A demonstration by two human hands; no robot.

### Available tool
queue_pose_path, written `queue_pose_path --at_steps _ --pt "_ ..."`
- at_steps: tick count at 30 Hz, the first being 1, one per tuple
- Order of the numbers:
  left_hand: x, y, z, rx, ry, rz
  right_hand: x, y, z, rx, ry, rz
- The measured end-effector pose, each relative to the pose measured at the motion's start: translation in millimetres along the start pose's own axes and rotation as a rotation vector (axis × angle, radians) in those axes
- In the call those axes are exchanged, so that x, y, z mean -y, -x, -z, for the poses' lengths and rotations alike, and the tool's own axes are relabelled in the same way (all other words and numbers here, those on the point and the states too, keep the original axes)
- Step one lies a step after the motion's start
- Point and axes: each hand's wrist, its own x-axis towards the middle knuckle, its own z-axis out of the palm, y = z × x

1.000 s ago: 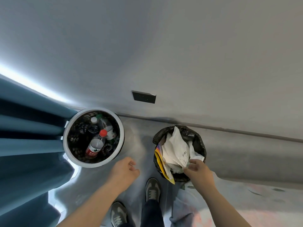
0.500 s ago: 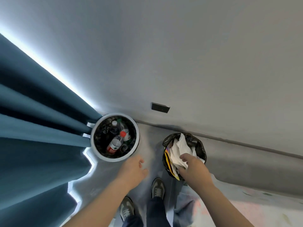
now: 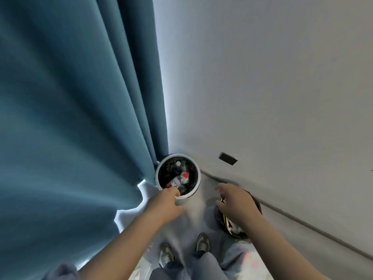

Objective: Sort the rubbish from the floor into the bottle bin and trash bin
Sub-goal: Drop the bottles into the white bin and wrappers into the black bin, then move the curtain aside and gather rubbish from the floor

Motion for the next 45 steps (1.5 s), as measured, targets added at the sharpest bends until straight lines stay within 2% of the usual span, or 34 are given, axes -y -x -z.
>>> queue_pose_path --at_steps 12,17,20,26,31,35,42,45 --pt "44 122 74 -0.311 0.177 0.224 148 6 74 0.011 0.172 0.439" --pt "48 149 78 -0.428 0.267 0.366 179 -2 86 0.078 0.232 0.607" --pt "48 165 70 -0.505 0.405 0.478 198 -6 91 0.159 0.319 0.764" --pt "44 217 35 -0.727 0.582 0.709 252 11 72 0.297 0.508 1.106" --pt "45 281 -9 -0.849 0.762 0.913 293 67 34 0.408 0.627 1.327" --pt "43 328 -48 -0.936 0.81 1.027 321 126 3 0.449 0.732 1.502" --pt "36 408 -129 -1.064 0.936 1.246 337 239 -52 0.526 0.813 1.719" --pt "34 438 -162 -1.099 0.98 1.314 334 281 -76 0.558 0.837 1.759"
